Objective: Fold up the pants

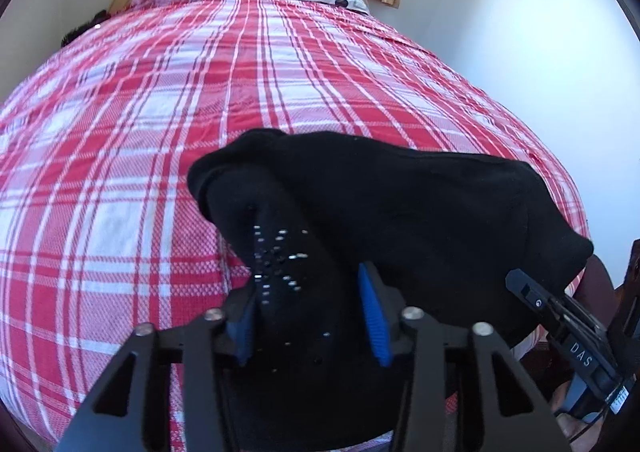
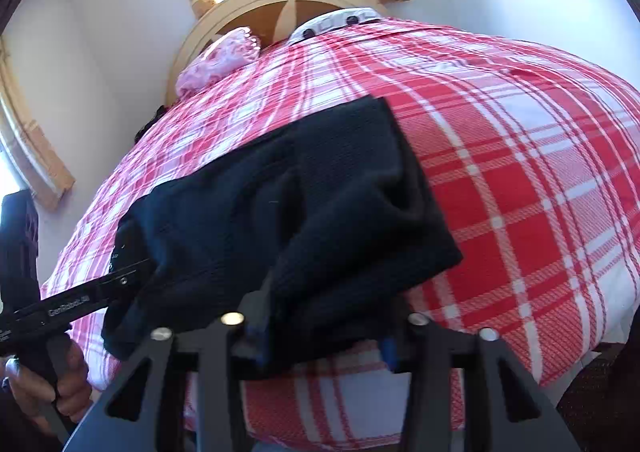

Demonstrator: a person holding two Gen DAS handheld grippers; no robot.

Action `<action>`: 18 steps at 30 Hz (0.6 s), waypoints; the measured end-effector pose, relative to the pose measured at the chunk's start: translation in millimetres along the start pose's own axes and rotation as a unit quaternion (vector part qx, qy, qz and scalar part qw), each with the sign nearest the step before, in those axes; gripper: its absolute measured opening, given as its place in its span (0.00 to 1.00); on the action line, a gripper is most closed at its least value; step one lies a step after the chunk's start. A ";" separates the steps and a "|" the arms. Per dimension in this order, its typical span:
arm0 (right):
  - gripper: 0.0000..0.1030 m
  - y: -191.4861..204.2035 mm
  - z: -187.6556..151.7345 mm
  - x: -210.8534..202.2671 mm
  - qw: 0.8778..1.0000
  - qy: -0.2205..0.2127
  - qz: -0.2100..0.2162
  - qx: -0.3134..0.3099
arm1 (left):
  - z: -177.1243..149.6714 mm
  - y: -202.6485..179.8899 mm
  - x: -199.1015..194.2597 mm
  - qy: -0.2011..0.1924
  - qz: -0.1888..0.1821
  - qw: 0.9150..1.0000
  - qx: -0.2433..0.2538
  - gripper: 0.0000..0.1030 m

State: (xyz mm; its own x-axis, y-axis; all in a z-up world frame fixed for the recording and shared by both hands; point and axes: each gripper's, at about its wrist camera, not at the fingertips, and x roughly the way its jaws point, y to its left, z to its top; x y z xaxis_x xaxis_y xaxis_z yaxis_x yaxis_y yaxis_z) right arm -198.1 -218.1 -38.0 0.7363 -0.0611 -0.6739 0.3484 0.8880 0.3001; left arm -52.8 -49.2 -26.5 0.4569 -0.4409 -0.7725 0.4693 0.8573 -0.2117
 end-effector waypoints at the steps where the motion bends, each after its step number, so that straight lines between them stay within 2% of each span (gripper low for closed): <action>1: 0.34 5.5 0.0 -0.6 1.000 -0.002 -0.007 -0.014 | 1.1 0.4 -1.3 -0.003 0.006 1.000 0.003 0.26; 6: 0.30 15.9 4.9 -2.6 0.999 -0.009 -0.010 -0.035 | 4.4 5.5 -8.1 -0.012 -0.009 1.000 0.001 0.20; 9: 0.29 18.7 7.7 -10.7 0.999 -0.023 -0.004 -0.037 | 7.3 5.1 -16.5 -0.031 -0.003 0.999 0.006 0.20; 13: 0.29 33.2 14.5 -20.0 0.998 -0.041 0.008 -0.055 | 15.0 8.7 -27.5 -0.056 0.017 0.998 0.009 0.20; 18: 0.29 61.5 28.5 -16.7 0.995 -0.054 0.039 -0.079 | 25.9 33.5 -39.7 -0.084 0.058 0.995 -0.007 0.19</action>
State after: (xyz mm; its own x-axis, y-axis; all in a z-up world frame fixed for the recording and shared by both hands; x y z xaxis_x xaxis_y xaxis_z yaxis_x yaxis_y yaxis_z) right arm -172.5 -175.4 10.9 0.8182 -0.0292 -0.5741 0.1981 0.9519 0.2339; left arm -35.6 -9.8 12.5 0.6278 -0.3753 -0.6819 0.3958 0.9083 -0.1355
